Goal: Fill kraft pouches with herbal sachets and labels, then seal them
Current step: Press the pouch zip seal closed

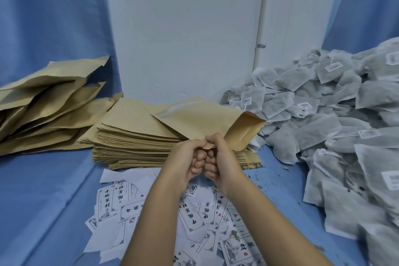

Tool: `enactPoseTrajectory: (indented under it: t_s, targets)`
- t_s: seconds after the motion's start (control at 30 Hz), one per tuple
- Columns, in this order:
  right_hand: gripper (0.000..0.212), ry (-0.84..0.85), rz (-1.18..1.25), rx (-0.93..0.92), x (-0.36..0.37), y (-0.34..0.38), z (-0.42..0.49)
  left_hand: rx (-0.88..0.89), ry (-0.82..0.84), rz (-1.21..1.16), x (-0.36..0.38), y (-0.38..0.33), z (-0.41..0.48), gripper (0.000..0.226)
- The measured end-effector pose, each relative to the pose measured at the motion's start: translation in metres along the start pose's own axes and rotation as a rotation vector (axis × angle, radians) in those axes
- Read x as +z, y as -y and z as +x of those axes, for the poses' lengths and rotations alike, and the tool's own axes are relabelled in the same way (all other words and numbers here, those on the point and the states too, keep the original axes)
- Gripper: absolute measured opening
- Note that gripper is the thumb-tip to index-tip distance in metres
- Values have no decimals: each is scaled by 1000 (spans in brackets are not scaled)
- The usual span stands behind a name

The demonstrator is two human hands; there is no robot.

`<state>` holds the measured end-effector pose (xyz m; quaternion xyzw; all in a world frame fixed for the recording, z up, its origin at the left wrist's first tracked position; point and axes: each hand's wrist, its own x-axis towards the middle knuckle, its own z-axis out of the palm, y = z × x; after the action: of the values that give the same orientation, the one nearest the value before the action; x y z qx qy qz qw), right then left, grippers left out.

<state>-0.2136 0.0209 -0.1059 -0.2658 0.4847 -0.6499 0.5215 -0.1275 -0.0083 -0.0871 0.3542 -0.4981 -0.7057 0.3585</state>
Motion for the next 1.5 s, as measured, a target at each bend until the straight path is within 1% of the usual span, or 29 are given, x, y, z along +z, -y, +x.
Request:
enactPoseTrajectory:
  t_s: [0.1,0.2,0.3,0.37,0.43,0.5,0.57,0.63,0.73,0.83,0.9,0.97,1.23,1.4,1.5]
  targets:
    - [42,-50,-13,-24,1,-1,-1,-23,-25,49,-2,-1,0,33]
    - [37,-74,-29,-97,4,-1,-1,-34,-33,82,-3,-2,1,31]
    - [34,-73,-36,-183,3,0,0,-61,0,23,-3,-3,1,31]
    - [35,-71,-29,-202,3,0,1,-56,9,-18,-3,-2,1,30]
    - [39,-59,9,-166,3,0,0,-37,1,-67,-3,-2,1,29]
    - [39,-43,99,-115,3,0,1,-5,-32,-102,-4,-3,2,30]
    - [36,-59,133,-128,2,0,3,18,-62,-95,-4,-2,2,35]
    - [34,-77,111,-156,2,2,4,18,-53,-64,-2,1,1,35]
    - [36,-84,51,-154,0,3,4,15,-22,-1,2,3,-1,28]
    - [41,-66,86,-97,0,3,3,20,-33,-78,3,2,1,29]
    - [38,-78,118,-116,0,3,4,-2,-44,-92,3,1,1,33]
    - [35,-81,100,-130,-1,5,3,-17,-47,-96,4,1,1,33]
    - [34,-74,78,-89,-2,8,2,-35,-61,-118,-1,-1,-1,32]
    - [29,-179,64,-146,-5,9,1,-53,-49,-110,2,-1,-3,37]
    - [32,-143,92,-110,-4,11,0,-55,-63,-150,1,-2,-3,36]
